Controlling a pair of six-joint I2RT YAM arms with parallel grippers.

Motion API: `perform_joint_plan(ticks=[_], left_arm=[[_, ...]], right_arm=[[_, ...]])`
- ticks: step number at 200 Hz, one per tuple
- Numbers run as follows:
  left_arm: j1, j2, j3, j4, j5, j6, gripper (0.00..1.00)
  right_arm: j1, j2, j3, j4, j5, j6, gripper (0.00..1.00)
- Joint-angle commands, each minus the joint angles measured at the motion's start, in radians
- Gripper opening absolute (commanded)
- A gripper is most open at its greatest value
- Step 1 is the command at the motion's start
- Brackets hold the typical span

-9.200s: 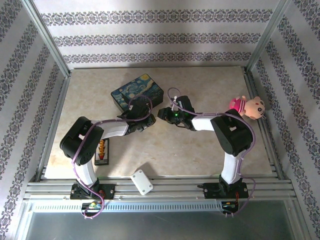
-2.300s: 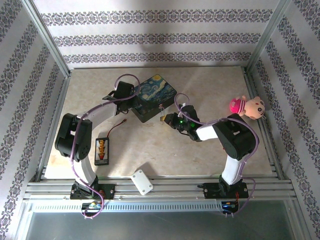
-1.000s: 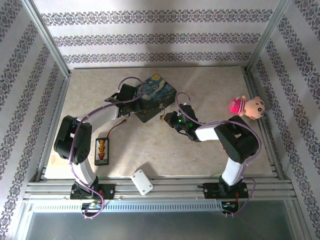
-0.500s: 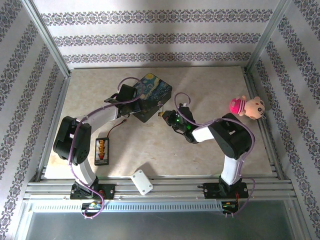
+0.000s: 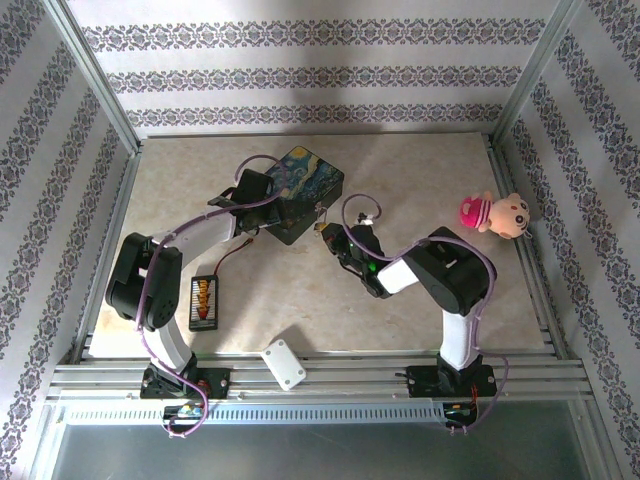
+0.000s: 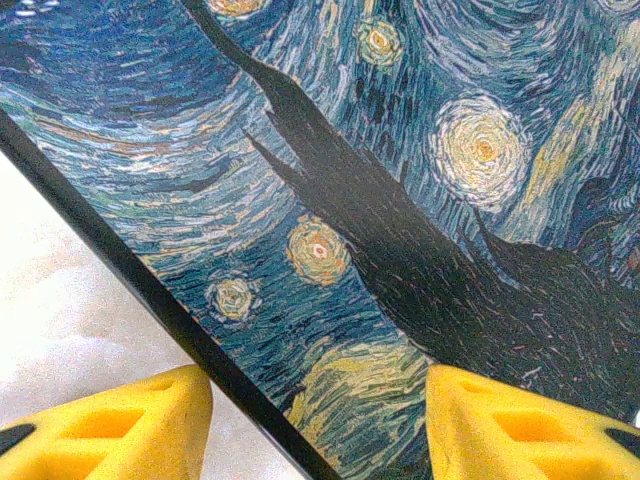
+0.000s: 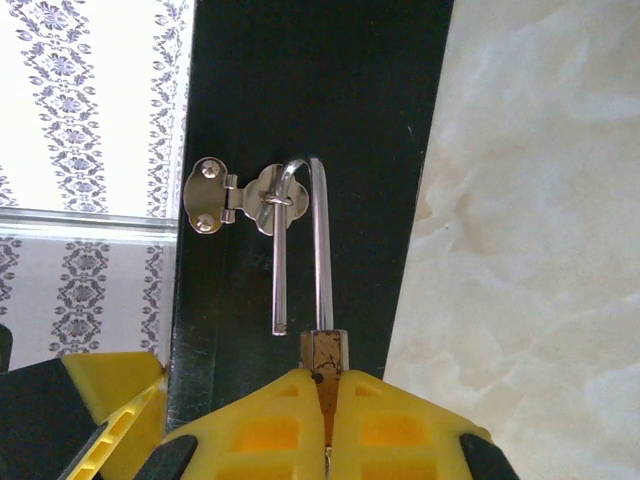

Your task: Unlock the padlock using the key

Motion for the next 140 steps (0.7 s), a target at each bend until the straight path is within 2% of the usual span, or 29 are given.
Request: perform_joint_plan(ticks=[1,42,68,85,113,140], left_arm=[[-0.001,0.022,-0.047,-0.132,0.012,0.038,0.56],[-0.001,0.013,-0.048,-0.134,0.006,0.041,0.56],[-0.001,0.015,-0.044,-0.135,-0.001,0.044,0.55],[-0.001,0.017,-0.041,-0.141,-0.011,0.047,0.52],[-0.001,0.006,-0.037,-0.146,-0.015,0.050,0.51],[-0.002,-0.010,-0.038,-0.147,-0.025,0.053,0.51]], right_arm=[[-0.008,0.032,0.027,0.115,0.107,0.025,0.00],[-0.021,0.089,0.038,0.251,0.052,0.043,0.00],[-0.018,0.068,0.021,0.227,0.018,0.034,0.00],[-0.015,0.008,-0.009,0.126,0.016,-0.006,0.00],[-0.027,-0.119,0.009,-0.230,-0.027,-0.115,0.00],[-0.038,-0.171,0.062,-0.499,-0.051,-0.207,0.00]])
